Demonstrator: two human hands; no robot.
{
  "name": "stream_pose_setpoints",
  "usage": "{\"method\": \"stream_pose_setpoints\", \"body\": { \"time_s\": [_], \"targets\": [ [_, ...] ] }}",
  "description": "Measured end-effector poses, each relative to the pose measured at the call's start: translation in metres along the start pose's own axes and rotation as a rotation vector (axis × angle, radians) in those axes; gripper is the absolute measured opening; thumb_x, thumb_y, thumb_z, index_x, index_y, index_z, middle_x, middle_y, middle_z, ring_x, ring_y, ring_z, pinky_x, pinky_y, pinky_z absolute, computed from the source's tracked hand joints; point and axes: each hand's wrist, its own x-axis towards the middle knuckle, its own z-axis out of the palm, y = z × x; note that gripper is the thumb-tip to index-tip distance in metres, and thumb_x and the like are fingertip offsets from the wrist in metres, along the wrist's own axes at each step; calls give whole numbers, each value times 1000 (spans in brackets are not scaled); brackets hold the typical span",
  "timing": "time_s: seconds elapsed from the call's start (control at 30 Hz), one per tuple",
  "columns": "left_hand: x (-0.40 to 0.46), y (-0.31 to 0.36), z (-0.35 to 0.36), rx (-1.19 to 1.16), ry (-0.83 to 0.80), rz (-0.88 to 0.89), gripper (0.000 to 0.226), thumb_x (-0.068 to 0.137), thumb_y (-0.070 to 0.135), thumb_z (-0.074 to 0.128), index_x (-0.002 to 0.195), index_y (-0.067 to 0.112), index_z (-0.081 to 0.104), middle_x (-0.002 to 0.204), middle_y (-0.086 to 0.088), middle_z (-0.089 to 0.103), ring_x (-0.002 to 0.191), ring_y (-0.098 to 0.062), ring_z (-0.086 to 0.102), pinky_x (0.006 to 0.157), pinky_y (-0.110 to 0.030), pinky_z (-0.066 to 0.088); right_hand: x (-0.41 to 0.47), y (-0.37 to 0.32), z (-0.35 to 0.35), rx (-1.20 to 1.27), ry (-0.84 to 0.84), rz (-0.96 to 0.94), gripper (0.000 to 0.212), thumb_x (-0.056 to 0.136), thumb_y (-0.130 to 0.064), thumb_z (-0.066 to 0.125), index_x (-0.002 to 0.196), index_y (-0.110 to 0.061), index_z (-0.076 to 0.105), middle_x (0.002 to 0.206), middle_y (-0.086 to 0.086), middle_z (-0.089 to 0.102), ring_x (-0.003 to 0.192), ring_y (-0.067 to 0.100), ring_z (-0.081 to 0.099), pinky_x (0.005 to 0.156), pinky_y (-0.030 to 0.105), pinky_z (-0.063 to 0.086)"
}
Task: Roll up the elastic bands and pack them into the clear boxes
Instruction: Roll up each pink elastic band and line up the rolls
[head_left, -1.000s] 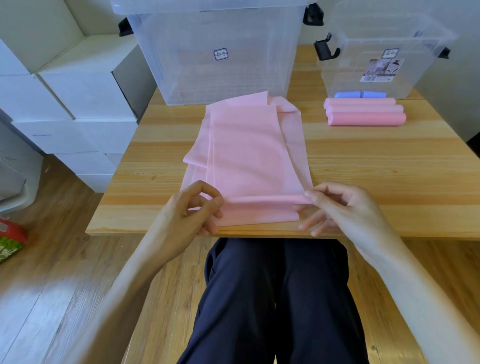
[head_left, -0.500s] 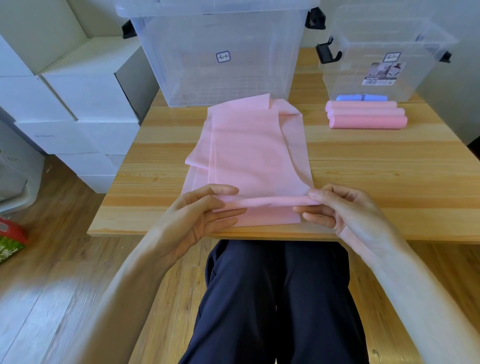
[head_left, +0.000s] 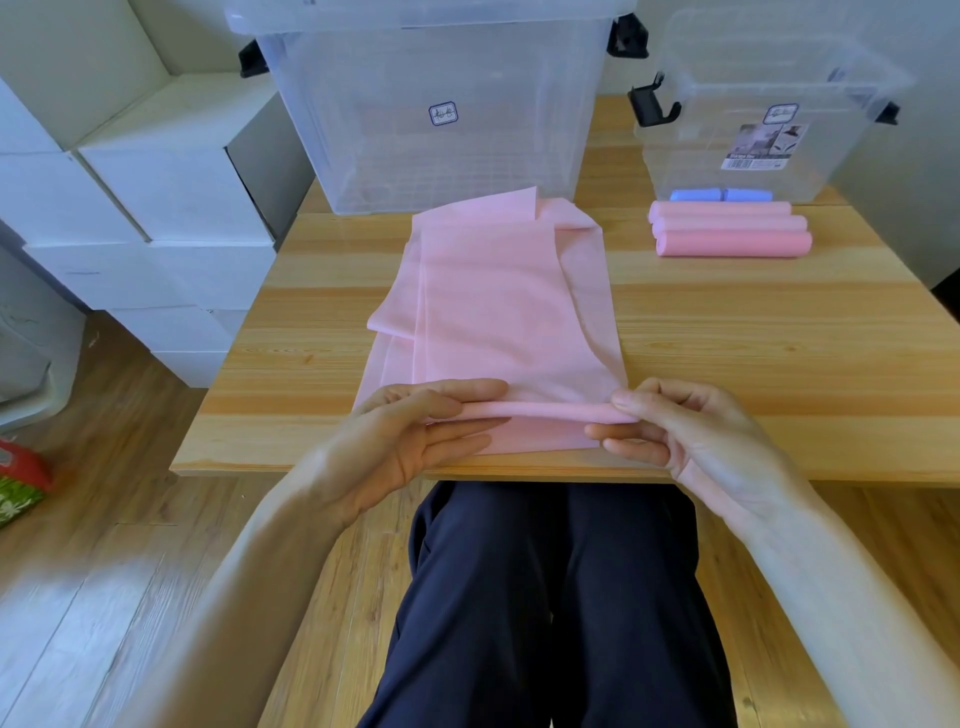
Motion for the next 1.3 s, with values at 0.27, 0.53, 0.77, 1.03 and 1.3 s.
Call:
{"method": "stream_pose_setpoints", "body": {
  "time_s": [0.27,0.53,0.77,1.03,1.3],
  "targets": [
    [-4,-3,4,52,60,45,23,73,10,64,85,14,82,107,-6,76,92,-14,74,72,-18,59,-1,2,1,-52,-39,-15,15,79,-14,69,79,1,66,88,18,71,88,32,75,64,24,61],
    [-7,-3,7,44,91,39,22,70,10,65,83,14,82,102,-7,77,86,-13,75,68,-17,59,-1,-3,17,-55,-363,-22,50,82,-11,67,130,-24,61,110,22,72,106,32,70,87,28,57],
    [-8,-2,8,67,98,62,24,71,11,66,90,12,81,104,-10,76,89,-14,75,70,-18,59,-1,-4,26,-161,-258,-55,29,74,-10,74,102,-12,76,92,19,75,87,26,75,73,25,60],
    [-10,-5,10,80,70,51,25,73,14,65,93,13,81,108,-11,75,95,-16,74,75,-18,58,-3,-1,30,-184,-225,-65,25,72,-13,76,97,-9,76,88,16,76,83,27,75,67,23,60],
    [-12,-5,4,100,11,45,29,76,15,64,102,10,78,112,-14,74,105,-21,71,84,-24,59,-2,0,32,-184,-178,-47,22,74,-15,74,96,-10,77,81,16,76,76,24,76,62,20,58]
  ]
}}
